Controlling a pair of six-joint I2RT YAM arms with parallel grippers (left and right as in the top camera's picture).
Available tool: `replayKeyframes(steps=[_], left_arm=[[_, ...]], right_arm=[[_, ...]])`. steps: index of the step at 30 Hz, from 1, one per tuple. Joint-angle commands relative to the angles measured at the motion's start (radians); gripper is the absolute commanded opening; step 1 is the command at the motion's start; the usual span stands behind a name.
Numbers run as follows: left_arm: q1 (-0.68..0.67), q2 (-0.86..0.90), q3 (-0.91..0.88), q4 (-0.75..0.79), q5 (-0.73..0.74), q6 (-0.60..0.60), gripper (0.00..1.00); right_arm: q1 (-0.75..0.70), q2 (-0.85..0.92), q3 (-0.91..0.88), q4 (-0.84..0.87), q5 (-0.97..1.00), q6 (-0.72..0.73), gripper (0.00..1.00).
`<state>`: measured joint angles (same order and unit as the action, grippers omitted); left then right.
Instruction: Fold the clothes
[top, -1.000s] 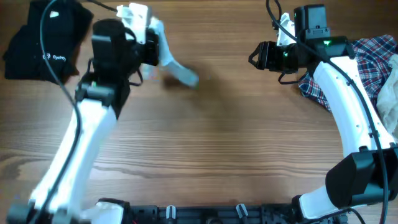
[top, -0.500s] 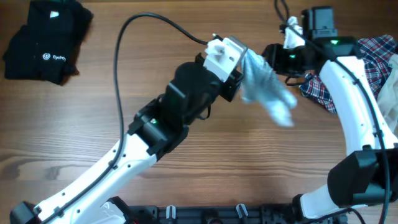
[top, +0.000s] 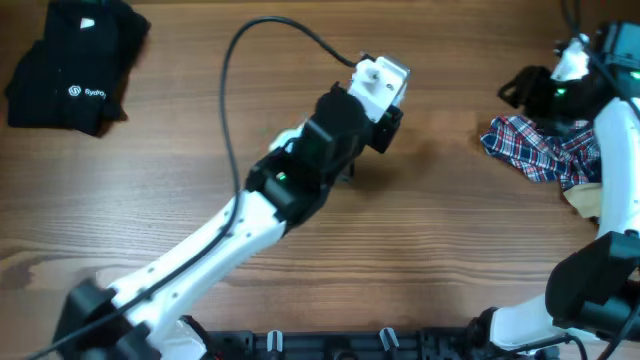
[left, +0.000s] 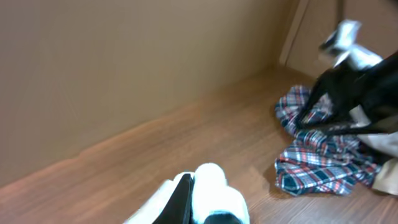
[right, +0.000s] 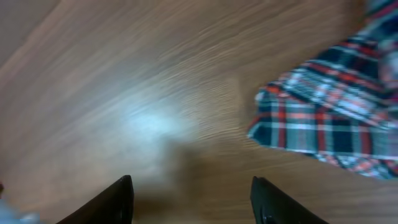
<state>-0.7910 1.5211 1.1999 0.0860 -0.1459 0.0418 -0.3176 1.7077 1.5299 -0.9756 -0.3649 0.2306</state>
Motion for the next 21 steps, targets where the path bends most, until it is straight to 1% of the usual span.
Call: replayKeyframes(steps=[1,3,6,8,10,12,13,15,16,17,19,20,21], left_arm=[[-0.006,0.036,0.005,0.072,-0.011,-0.06,0.04],[-0.013,0.039,0.005,0.134,-0.006,-0.08,0.04],[-0.034,0.039,0.005,0.216,-0.002,-0.08,0.04],[-0.04,0.039,0.005,0.233,-0.006,-0.081,0.04],[-0.035,0.039,0.005,0.207,-0.081,-0.124,0.04],[-0.01,0.039,0.005,0.14,-0.179,-0.185,0.04],[0.008,0.039,0.005,0.088,-0.205,-0.216,0.04],[0.053,0.044,0.005,-0.029,-0.224,-0.282,0.04],[0.09,0.055,0.005,-0.123,-0.227,-0.349,0.04],[0.117,0.069,0.005,-0.184,-0.227,-0.39,0.05],[0.171,0.112,0.005,-0.294,-0.227,-0.436,0.1],[0.196,0.14,0.005,-0.336,-0.226,-0.443,0.22],[0.22,0.169,0.005,-0.372,-0.227,-0.443,0.25]], right_arm=[[-0.04,-0.008,-0.006,0.003,0.009,0.021,0.61],[-0.049,-0.008,-0.006,0.003,0.009,0.034,0.61],[-0.049,-0.008,-0.006,0.001,0.009,0.033,0.61],[-0.049,-0.008,-0.006,-0.004,0.009,0.034,0.61],[-0.048,-0.008,-0.006,-0.008,0.009,0.034,0.61],[-0.048,-0.008,-0.006,-0.011,0.009,0.034,0.61],[-0.048,-0.008,-0.006,-0.011,0.009,0.034,0.61],[-0.048,-0.008,-0.006,-0.01,0.009,0.034,0.61],[-0.048,-0.008,-0.006,-0.01,0.008,0.035,0.61],[-0.048,-0.008,-0.006,-0.01,0.008,0.034,0.61],[-0.048,-0.008,-0.006,-0.01,0.005,0.035,0.61],[-0.048,-0.008,-0.006,-0.01,0.004,0.035,0.61],[-0.048,-0.008,-0.006,-0.01,0.001,0.035,0.61]])
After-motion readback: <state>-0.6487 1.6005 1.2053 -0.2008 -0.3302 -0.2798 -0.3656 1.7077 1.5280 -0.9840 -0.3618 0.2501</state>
